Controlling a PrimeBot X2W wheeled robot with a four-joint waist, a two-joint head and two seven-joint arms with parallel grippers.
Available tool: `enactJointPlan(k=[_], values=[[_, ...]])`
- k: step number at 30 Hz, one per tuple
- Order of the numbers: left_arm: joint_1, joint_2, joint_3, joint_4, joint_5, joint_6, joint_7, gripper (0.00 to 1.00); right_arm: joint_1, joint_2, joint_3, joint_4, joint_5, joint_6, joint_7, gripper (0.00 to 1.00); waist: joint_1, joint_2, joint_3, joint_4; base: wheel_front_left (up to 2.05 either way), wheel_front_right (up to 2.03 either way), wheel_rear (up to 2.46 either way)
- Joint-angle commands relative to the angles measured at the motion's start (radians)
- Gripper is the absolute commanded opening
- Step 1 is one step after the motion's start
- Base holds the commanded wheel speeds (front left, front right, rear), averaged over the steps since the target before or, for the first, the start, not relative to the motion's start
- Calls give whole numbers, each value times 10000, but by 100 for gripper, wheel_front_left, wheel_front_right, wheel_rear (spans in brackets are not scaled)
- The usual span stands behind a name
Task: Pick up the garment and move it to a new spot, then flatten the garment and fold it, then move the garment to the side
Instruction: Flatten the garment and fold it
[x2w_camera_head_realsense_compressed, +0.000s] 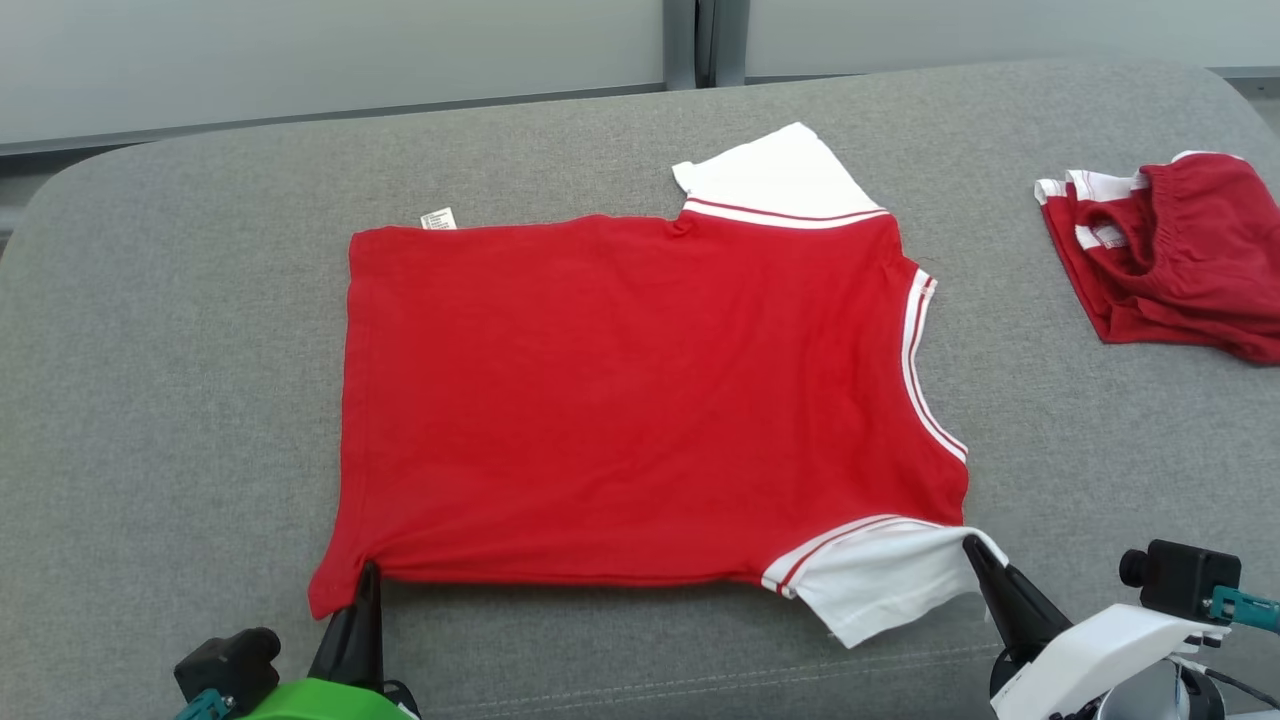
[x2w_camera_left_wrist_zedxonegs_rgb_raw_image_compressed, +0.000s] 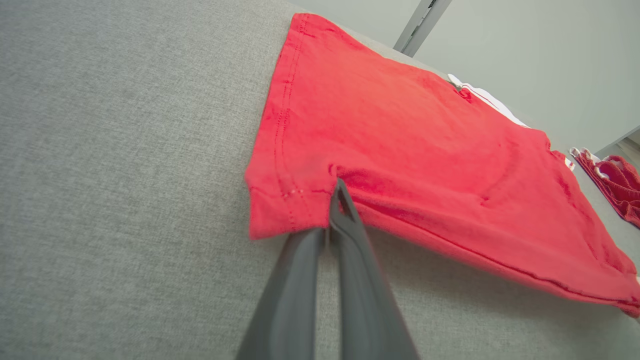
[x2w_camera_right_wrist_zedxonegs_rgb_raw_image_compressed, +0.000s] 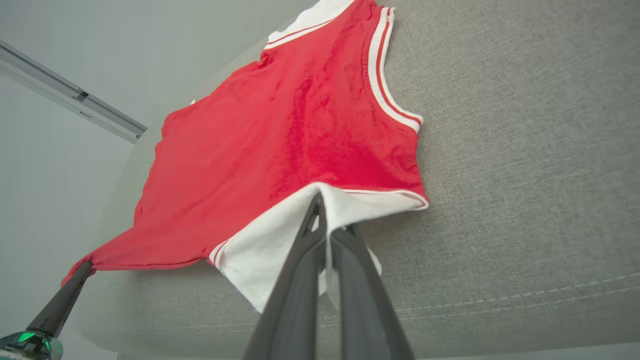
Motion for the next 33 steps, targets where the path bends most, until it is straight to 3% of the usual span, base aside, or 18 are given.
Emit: enactJointPlan(k=[1,14,22,33], values=[[-282,42,-59,129,28,-20,11,0,-245,-20,6,338,41,-1,-9,0,1,-1,-17,81,0,0,0],[-2049,-21,-506,1277,430,45,496,0,-2173,-334,-63,2120,255,-1,62,0,1,-1,228,357,0,0,0],[-3765,-221,-777,2992,591,-106,551,0,-4117,-468,-365,3883,121,-1,480,0,1,-1,594,318,0,0,0],[-5399,-367,-1205,5211,700,-451,570,0,-6262,-518,72,6548,-202,-1,1161,0,1,-1,857,269,0,0,0]])
